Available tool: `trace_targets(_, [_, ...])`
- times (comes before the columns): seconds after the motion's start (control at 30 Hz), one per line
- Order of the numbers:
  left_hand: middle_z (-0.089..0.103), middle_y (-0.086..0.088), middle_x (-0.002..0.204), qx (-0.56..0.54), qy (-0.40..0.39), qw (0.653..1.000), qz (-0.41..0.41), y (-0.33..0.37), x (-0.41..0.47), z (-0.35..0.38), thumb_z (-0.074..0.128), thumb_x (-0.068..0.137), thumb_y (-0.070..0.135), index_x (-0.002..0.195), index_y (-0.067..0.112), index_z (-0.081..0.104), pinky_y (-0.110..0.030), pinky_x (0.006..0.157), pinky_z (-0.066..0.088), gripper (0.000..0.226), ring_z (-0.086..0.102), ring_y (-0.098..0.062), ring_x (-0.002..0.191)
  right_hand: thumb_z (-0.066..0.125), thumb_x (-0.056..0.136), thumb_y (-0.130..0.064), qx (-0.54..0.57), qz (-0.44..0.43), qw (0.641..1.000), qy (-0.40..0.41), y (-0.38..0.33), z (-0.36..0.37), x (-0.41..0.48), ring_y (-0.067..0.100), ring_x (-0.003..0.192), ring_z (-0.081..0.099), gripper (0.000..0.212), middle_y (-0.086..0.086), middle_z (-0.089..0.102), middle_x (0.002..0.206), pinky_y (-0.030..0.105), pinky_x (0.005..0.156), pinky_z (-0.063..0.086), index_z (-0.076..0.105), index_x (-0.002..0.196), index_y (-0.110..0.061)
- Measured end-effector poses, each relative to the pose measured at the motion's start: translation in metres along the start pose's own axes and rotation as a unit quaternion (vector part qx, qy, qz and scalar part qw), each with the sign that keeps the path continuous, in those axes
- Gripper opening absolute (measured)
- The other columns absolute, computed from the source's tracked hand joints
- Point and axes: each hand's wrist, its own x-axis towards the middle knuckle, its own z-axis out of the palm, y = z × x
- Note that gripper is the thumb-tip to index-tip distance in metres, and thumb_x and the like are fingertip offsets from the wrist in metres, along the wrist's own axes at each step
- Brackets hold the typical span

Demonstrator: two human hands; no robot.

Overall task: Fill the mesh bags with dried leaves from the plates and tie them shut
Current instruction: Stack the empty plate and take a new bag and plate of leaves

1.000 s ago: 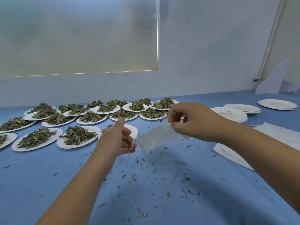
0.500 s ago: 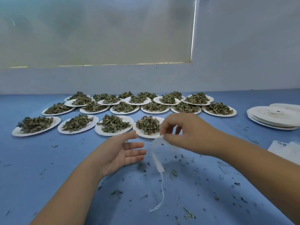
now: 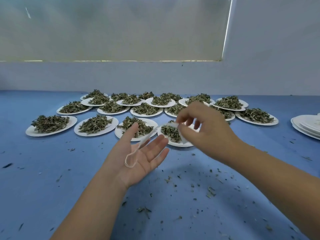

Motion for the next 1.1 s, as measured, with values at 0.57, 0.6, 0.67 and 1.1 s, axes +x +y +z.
trace_targets(0.57, [0.054, -0.007, 0.096, 0.198, 0.165, 0.957, 0.136, 0.004, 0.013, -0.009, 0.062, 0.085, 0.003, 0.106, 0.008, 0.057, -0.013, 0.031, 0.025, 0.022, 0.037, -0.005, 0.037, 0.055, 0.091, -0.021, -0.022, 0.550, 0.822, -0.149, 0.109, 0.000, 0.046, 0.018, 0.052, 0.039, 0.018, 0.006, 0.048, 0.068, 0.022, 0.051, 0.033, 0.051, 0.080, -0.008])
trace_targets(0.6, [0.053, -0.007, 0.096, 0.199, 0.164, 0.957, 0.133, 0.004, 0.013, -0.009, 0.062, 0.086, 0.003, 0.109, 0.008, 0.056, -0.013, 0.031, 0.025, 0.024, 0.037, -0.006, 0.037, 0.055, 0.091, -0.023, -0.027, 0.564, 0.808, -0.169, 0.112, 0.004, 0.047, 0.018, 0.050, 0.036, 0.020, 0.004, 0.043, 0.064, 0.022, 0.051, 0.031, 0.050, 0.078, -0.009])
trace_targets(0.67, [0.051, -0.008, 0.095, 0.197, 0.164, 0.958, 0.125, 0.004, 0.013, -0.010, 0.059, 0.086, 0.004, 0.105, 0.006, 0.056, -0.013, 0.031, 0.025, 0.019, 0.039, -0.007, 0.036, 0.056, 0.091, -0.024, -0.042, 0.584, 0.788, -0.192, 0.115, 0.011, 0.049, 0.017, 0.050, 0.032, 0.022, 0.003, 0.039, 0.061, 0.023, 0.051, 0.030, 0.048, 0.076, -0.009])
trace_targets(1.1, [0.055, -0.012, 0.072, 0.160, 0.172, 0.960, 0.151, 0.002, 0.008, -0.007, 0.049, 0.087, -0.006, 0.077, 0.003, 0.051, -0.018, 0.033, 0.028, 0.014, 0.039, -0.013, 0.040, 0.054, 0.091, 0.008, 0.191, 0.585, 0.787, -0.048, 0.122, -0.003, 0.034, 0.016, 0.053, 0.050, 0.009, 0.012, 0.053, 0.070, 0.017, 0.035, 0.044, 0.054, 0.085, 0.002])
